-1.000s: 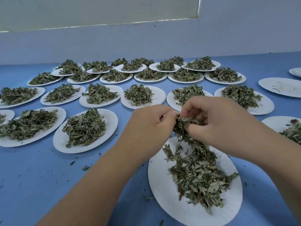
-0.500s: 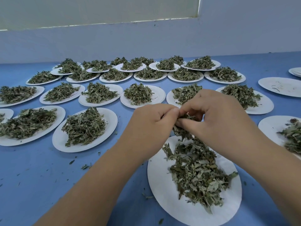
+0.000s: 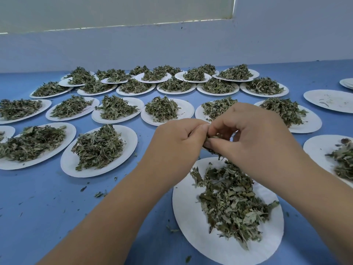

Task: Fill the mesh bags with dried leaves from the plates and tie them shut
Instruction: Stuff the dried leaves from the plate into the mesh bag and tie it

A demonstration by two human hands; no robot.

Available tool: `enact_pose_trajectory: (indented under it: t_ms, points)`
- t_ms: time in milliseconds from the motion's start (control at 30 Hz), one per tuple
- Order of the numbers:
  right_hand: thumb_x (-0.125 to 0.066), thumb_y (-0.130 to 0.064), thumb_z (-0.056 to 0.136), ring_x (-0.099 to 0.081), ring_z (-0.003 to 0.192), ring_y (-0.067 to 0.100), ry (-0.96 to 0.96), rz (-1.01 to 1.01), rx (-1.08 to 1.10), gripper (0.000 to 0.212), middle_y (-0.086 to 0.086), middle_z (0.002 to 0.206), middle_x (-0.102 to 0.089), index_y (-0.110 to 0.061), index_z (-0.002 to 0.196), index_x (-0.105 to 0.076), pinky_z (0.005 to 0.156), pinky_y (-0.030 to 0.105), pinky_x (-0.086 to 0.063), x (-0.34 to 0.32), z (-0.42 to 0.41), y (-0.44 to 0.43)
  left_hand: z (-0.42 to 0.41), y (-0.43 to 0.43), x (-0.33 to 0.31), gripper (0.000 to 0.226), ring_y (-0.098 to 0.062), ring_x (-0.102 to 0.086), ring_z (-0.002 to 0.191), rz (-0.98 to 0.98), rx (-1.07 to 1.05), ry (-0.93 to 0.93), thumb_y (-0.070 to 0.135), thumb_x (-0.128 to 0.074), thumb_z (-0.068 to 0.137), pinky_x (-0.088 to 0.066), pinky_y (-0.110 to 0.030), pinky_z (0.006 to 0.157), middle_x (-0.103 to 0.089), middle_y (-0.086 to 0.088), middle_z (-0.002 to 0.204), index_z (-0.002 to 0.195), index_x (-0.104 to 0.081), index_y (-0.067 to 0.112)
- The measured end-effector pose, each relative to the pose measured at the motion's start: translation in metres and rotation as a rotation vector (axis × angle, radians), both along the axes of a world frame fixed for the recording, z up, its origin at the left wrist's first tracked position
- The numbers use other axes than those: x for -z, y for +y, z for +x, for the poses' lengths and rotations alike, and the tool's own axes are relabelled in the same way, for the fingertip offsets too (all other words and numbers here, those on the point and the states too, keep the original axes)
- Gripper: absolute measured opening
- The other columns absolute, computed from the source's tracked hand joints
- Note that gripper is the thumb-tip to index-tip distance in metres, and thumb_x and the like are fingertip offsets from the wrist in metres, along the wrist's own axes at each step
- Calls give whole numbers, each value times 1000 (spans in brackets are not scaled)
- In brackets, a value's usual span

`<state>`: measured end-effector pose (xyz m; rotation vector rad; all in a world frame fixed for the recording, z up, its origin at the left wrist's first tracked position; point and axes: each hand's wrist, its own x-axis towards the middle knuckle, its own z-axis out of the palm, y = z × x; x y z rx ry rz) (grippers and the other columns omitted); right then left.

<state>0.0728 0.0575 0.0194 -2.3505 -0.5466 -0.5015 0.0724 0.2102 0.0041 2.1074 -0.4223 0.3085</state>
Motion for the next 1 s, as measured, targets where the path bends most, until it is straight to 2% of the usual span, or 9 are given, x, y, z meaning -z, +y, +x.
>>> enact_pose_trajectory:
  t_ms: [167,233,333,400,567,633,700,867,1000]
  points:
    - [-67,-28,83,-49,63,13,-3,-108,20,15,-2,68,-56,-30,73,-77,57,28,-40,2,1,-2,-1,0,-1,28,-11,-41,52,1,29,8,19,-47,99,-33,-27,52,-51,-14,60,91,-74,17]
    - [-65,-28,84,-52,67,12,34,-38,-37,16,-2,66,-61,-33,74,-77,59,26,-40,0,1,-3,0,1,-1,28,-9,-40,51,-20,16,20,19,-48,99,-33,-26,51,-50,-13,58,92,-75,20]
    - [-62,-37,79,-56,70,4,100,126,-70,12,-15,75,-65,-41,76,-73,57,13,-41,-6,1,-10,1,3,-2,29,-8,-36,48,-78,-27,28,22,-48,98,-30,-25,48,-44,-10,55,87,-74,22]
    - [-62,-44,77,-56,68,4,88,175,-39,11,-17,78,-63,-37,75,-71,56,11,-41,-10,3,-15,2,5,-3,28,-10,-36,47,-114,-53,34,24,-50,98,-29,-24,46,-44,-16,56,84,-74,27]
    - [-69,-70,51,-57,70,2,222,-5,-39,54,-14,89,-53,-43,95,-52,60,23,-47,-15,2,-20,7,6,-1,35,-14,-36,48,-186,-117,63,27,-51,97,-33,-28,51,-42,-8,55,91,-65,-5]
    - [-74,-62,52,-59,70,-1,277,-85,-57,60,-16,94,-50,-45,103,-46,61,24,-47,-12,1,-16,8,6,0,38,-15,-34,49,-207,-131,67,27,-50,96,-32,-32,54,-41,-6,54,93,-61,-9]
    - [-78,-47,62,-60,68,-2,255,-39,-48,52,-15,90,-53,-46,102,-46,60,25,-49,-8,1,-11,8,7,0,39,-16,-34,50,-220,-132,71,27,-50,96,-32,-33,55,-40,-6,54,93,-61,-10]
    - [-79,-22,74,-62,62,4,168,101,-3,25,-12,75,-62,-40,81,-63,63,20,-51,-6,3,-10,4,4,0,36,-11,-33,49,-113,-116,11,26,-48,99,-29,-25,49,-42,-19,60,90,-64,-5]
    - [-79,-19,73,-62,61,3,108,120,-17,21,-13,66,-65,-35,76,-66,64,19,-50,-3,4,-8,0,-1,0,28,-6,-34,49,-33,-60,-51,20,-47,100,-26,-17,47,-40,0,51,88,-72,15]
